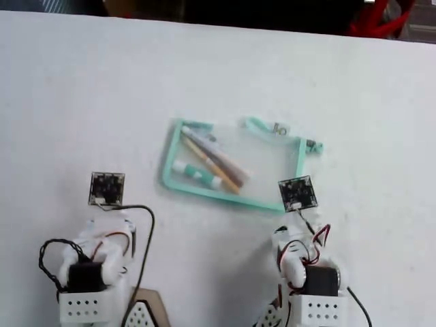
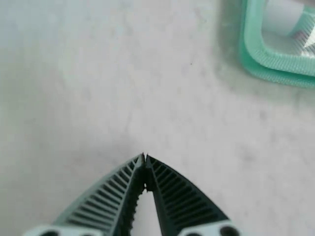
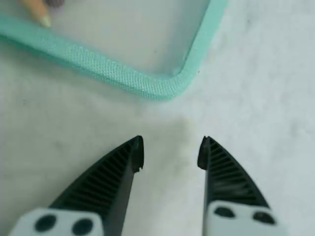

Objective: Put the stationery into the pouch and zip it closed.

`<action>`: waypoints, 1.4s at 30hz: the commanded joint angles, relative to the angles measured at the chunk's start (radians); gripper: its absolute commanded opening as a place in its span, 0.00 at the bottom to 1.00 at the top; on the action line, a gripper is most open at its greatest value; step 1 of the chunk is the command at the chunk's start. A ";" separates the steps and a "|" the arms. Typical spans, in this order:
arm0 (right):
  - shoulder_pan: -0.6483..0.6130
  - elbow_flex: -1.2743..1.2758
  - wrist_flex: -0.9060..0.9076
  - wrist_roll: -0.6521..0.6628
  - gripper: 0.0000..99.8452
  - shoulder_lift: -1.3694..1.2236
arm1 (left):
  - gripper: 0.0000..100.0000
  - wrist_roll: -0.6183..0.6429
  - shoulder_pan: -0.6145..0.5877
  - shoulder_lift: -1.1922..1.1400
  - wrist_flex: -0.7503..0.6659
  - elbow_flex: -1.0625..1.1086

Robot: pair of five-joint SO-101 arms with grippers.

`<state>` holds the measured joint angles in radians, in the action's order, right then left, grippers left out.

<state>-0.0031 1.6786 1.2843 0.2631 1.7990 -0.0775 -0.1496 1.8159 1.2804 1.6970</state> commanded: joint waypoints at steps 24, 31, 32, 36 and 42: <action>0.004 0.011 -0.013 -0.110 0.18 0.007 | 0.02 -0.011 -0.007 0.008 0.006 -0.003; 0.004 0.011 -0.013 -0.110 0.18 0.007 | 0.02 -0.011 -0.007 0.008 0.006 -0.003; 0.004 0.011 -0.013 -0.110 0.18 0.007 | 0.02 -0.011 -0.007 0.008 0.006 -0.003; 0.004 0.011 -0.013 -0.110 0.18 0.007 | 0.02 -0.011 -0.007 0.008 0.006 -0.003; 0.004 0.011 -0.013 -0.110 0.18 0.007 | 0.02 -0.011 -0.007 0.008 0.006 -0.003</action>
<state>-0.0031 1.6817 1.2843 0.1634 1.7990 -0.0775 -0.1496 1.8159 1.2804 1.6970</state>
